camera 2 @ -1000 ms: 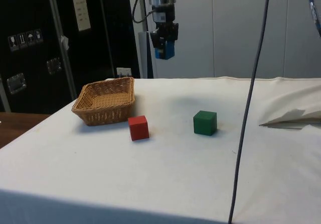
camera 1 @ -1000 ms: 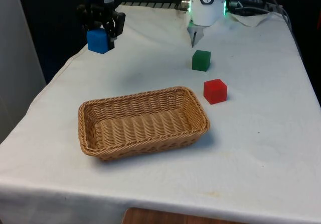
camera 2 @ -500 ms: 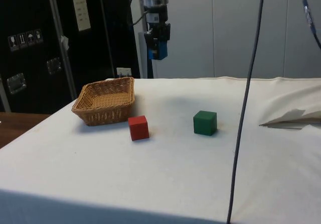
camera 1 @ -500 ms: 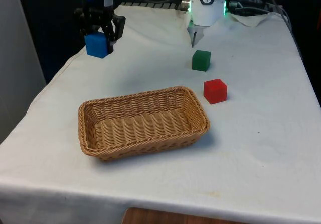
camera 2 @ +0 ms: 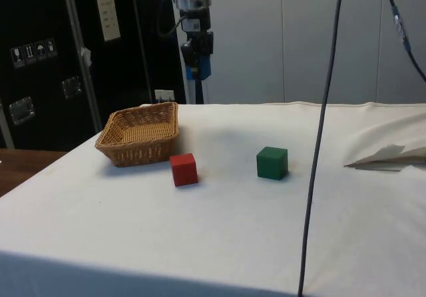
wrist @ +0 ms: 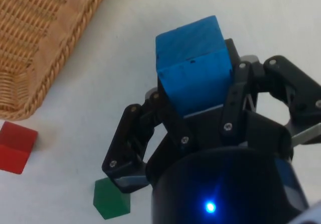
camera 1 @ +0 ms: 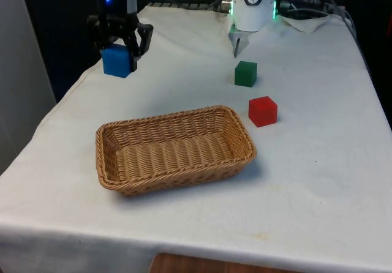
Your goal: Pick up the blue cube and place it into the basket.
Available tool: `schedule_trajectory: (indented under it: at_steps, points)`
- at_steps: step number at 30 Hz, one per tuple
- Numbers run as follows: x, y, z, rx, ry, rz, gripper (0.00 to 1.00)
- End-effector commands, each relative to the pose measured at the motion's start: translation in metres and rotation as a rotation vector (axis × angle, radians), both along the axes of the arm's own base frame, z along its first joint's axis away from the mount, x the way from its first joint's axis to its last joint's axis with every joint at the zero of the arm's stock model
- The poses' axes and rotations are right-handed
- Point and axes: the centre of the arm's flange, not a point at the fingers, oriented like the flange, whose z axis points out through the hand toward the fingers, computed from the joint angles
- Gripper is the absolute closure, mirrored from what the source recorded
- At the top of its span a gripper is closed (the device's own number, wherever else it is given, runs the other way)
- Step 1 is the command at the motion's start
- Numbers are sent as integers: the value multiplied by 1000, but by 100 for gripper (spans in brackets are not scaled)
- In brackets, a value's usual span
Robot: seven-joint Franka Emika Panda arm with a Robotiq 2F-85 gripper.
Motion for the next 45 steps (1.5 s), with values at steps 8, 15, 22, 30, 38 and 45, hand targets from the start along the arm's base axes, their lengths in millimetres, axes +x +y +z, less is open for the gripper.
schedule_trajectory:
  at_steps: [8, 15, 22, 30, 38, 45]
  points:
    - [18, 8, -1, 2, 8, 52, 99]
    - [26, 13, -1, -4, 7, 87, 99]
    - [39, 26, -3, -7, 1, 114, 99]
    - [53, 39, -5, -11, -7, 142, 99]
    - [69, 52, -8, -10, -17, 172, 99]
    - [74, 53, -10, -17, -17, 207, 99]
